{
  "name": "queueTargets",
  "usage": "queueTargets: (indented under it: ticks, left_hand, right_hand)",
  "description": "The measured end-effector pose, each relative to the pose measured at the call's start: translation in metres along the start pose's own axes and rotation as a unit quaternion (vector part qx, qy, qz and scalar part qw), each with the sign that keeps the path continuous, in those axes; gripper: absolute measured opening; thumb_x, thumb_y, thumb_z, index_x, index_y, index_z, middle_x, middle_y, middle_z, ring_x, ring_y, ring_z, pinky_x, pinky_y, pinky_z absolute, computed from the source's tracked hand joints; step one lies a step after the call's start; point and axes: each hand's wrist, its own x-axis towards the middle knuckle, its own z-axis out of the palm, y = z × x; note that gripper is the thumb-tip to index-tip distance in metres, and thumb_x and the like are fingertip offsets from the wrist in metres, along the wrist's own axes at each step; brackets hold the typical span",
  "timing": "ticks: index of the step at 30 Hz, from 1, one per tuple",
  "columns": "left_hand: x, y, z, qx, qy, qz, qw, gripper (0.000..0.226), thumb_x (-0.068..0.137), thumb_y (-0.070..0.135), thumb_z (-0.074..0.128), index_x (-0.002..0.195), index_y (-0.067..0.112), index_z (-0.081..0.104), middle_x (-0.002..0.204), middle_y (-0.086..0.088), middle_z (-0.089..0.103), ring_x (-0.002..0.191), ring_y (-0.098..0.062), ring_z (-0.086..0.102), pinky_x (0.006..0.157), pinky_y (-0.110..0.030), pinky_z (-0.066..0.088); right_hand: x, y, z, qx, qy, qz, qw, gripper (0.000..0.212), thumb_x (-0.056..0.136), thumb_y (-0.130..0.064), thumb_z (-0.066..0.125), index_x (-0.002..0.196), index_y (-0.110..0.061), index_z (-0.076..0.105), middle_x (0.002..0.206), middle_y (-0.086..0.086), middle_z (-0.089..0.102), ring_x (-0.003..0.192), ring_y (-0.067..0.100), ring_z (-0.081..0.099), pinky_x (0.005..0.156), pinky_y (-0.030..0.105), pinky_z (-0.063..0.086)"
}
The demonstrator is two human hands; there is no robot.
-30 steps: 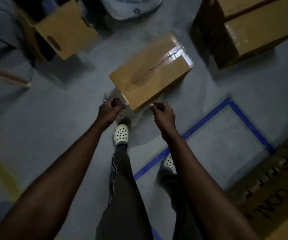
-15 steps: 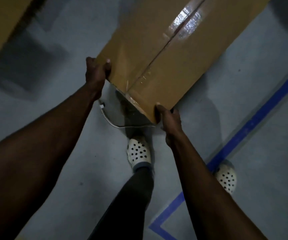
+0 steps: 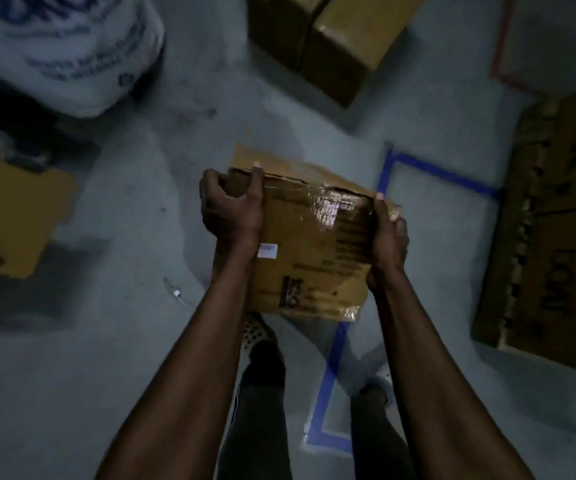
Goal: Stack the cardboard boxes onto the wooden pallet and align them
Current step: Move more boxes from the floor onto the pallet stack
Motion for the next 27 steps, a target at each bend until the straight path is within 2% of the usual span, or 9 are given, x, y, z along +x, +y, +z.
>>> queueTargets:
  ticks: [3, 5, 8, 11, 14, 17, 19, 22, 27]
  left_hand:
    - [-0.053, 0.079, -0.012, 0.081, -0.086, 0.037, 0.992, 0.072, 0.069, 0.081, 0.066, 0.098, 0.015, 0.054, 0.1, -0.001, 0.063, 0.086, -0.02, 0.06, 0.074, -0.033, 0.048]
    - [-0.101, 0.119, -0.018, 0.117, -0.15, 0.061, 0.98, 0.078, 0.064, 0.084, 0.069, 0.099, 0.015, 0.055, 0.103, -0.002, 0.064, 0.087, -0.021, 0.059, 0.073, -0.031, 0.043]
    - [-0.191, 0.157, -0.026, 0.142, -0.211, 0.079, 0.964, 0.076, 0.065, 0.079, 0.073, 0.099, 0.014, 0.057, 0.104, -0.005, 0.065, 0.09, -0.025, 0.061, 0.073, -0.031, 0.039]
    - [-0.302, 0.186, -0.033, 0.117, -0.245, 0.068, 0.96, 0.067, 0.069, 0.073, 0.075, 0.091, 0.013, 0.058, 0.095, -0.004, 0.064, 0.088, -0.026, 0.061, 0.072, -0.032, 0.037]
    - [-0.41, 0.212, -0.042, 0.06, -0.272, 0.059, 0.959, 0.06, 0.074, 0.069, 0.075, 0.087, 0.012, 0.059, 0.088, -0.002, 0.064, 0.084, -0.023, 0.06, 0.072, -0.031, 0.039]
    - [-0.509, 0.239, -0.053, 0.033, -0.29, 0.078, 0.953, 0.059, 0.078, 0.069, 0.071, 0.087, 0.011, 0.062, 0.086, -0.003, 0.065, 0.082, -0.019, 0.058, 0.074, -0.031, 0.039]
    - [-0.566, 0.256, -0.055, 0.009, -0.293, 0.086, 0.952, 0.055, 0.081, 0.066, 0.071, 0.086, 0.012, 0.063, 0.087, -0.002, 0.064, 0.083, -0.019, 0.056, 0.076, -0.03, 0.037]
    - [-0.64, 0.282, -0.051, -0.005, -0.31, 0.12, 0.943, 0.044, 0.086, 0.057, 0.069, 0.085, 0.014, 0.064, 0.091, -0.004, 0.067, 0.087, -0.022, 0.059, 0.075, -0.029, 0.036]
    - [-0.735, 0.312, -0.041, -0.023, -0.35, 0.137, 0.926, 0.039, 0.088, 0.051, 0.069, 0.082, 0.014, 0.061, 0.081, -0.002, 0.06, 0.081, -0.022, 0.057, 0.071, -0.027, 0.037]
  right_hand:
    - [-0.033, -0.037, -0.079, -0.036, 0.049, 0.012, 0.998, 0.066, 0.083, -0.077, 0.056, 0.125, -0.026, 0.056, 0.105, -0.005, 0.059, 0.093, 0.017, 0.058, 0.092, 0.034, 0.047]
    - [-0.051, -0.043, -0.141, -0.029, 0.081, 0.037, 0.996, 0.065, 0.079, -0.081, 0.056, 0.122, -0.033, 0.053, 0.102, -0.005, 0.06, 0.099, 0.022, 0.059, 0.102, 0.043, 0.047]
    - [-0.082, -0.029, -0.241, 0.019, 0.123, 0.07, 0.99, 0.061, 0.079, -0.076, 0.062, 0.123, -0.035, 0.052, 0.099, -0.007, 0.057, 0.101, 0.025, 0.061, 0.102, 0.051, 0.049]
    - [-0.112, 0.001, -0.346, 0.072, 0.183, 0.078, 0.977, 0.068, 0.075, -0.073, 0.067, 0.129, -0.033, 0.052, 0.105, -0.007, 0.058, 0.11, 0.028, 0.061, 0.105, 0.055, 0.045]
    - [-0.143, 0.031, -0.446, 0.12, 0.236, 0.074, 0.962, 0.053, 0.071, -0.075, 0.066, 0.108, -0.039, 0.052, 0.107, -0.008, 0.065, 0.11, 0.029, 0.063, 0.104, 0.055, 0.045]
    - [-0.169, 0.047, -0.544, 0.161, 0.274, 0.045, 0.947, 0.05, 0.068, -0.075, 0.067, 0.103, -0.041, 0.052, 0.109, -0.007, 0.067, 0.108, 0.027, 0.063, 0.103, 0.054, 0.045]
    - [-0.176, 0.046, -0.607, 0.187, 0.286, 0.025, 0.939, 0.057, 0.069, -0.073, 0.069, 0.115, -0.044, 0.052, 0.118, -0.005, 0.065, 0.116, 0.028, 0.061, 0.106, 0.054, 0.043]
    - [-0.181, 0.045, -0.687, 0.21, 0.335, -0.007, 0.918, 0.087, 0.06, -0.082, 0.064, 0.134, -0.039, 0.05, 0.134, -0.005, 0.062, 0.124, 0.026, 0.056, 0.108, 0.055, 0.04]
    - [-0.195, 0.049, -0.778, 0.231, 0.416, -0.042, 0.878, 0.086, 0.065, -0.076, 0.065, 0.138, -0.035, 0.048, 0.14, -0.005, 0.057, 0.133, 0.024, 0.046, 0.112, 0.052, 0.028]
